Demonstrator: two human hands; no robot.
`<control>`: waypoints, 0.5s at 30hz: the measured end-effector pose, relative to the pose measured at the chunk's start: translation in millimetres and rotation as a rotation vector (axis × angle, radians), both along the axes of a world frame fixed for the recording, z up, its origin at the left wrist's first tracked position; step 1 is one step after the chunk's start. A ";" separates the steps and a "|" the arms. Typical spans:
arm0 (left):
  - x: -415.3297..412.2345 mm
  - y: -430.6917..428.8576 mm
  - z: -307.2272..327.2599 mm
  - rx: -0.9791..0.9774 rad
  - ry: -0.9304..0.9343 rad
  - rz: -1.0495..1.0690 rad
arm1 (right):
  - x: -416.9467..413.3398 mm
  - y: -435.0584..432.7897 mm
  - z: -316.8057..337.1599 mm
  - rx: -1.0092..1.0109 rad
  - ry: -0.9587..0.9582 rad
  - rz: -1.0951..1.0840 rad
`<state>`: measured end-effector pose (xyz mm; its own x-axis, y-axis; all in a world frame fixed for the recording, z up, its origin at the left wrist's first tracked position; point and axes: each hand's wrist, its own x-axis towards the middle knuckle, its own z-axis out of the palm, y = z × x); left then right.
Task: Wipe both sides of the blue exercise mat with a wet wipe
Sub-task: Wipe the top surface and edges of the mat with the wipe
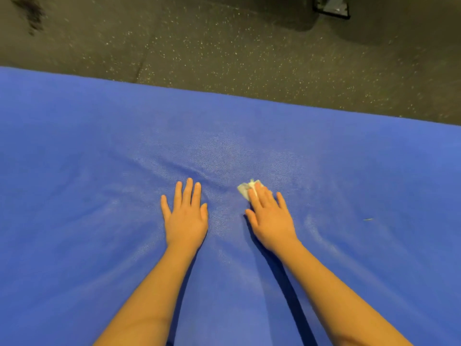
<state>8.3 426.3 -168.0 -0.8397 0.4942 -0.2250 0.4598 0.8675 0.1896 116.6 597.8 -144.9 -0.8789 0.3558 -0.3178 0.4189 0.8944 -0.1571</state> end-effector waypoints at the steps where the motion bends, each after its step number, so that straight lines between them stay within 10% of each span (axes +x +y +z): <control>1: -0.6 -0.3 1.3 -0.012 -0.014 -0.003 | -1.6 -3.3 0.2 0.004 -0.026 -0.078; 15: 29.0 -44.3 63.6 -0.370 -0.374 -0.076 | 14.1 -68.7 25.0 -0.220 -0.109 -0.029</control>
<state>37.3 382.0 -104.5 -0.6340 0.3811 -0.6729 0.4833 0.8746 0.0400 130.7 529.1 -119.9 -0.8254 0.2922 -0.4831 0.4691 0.8311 -0.2988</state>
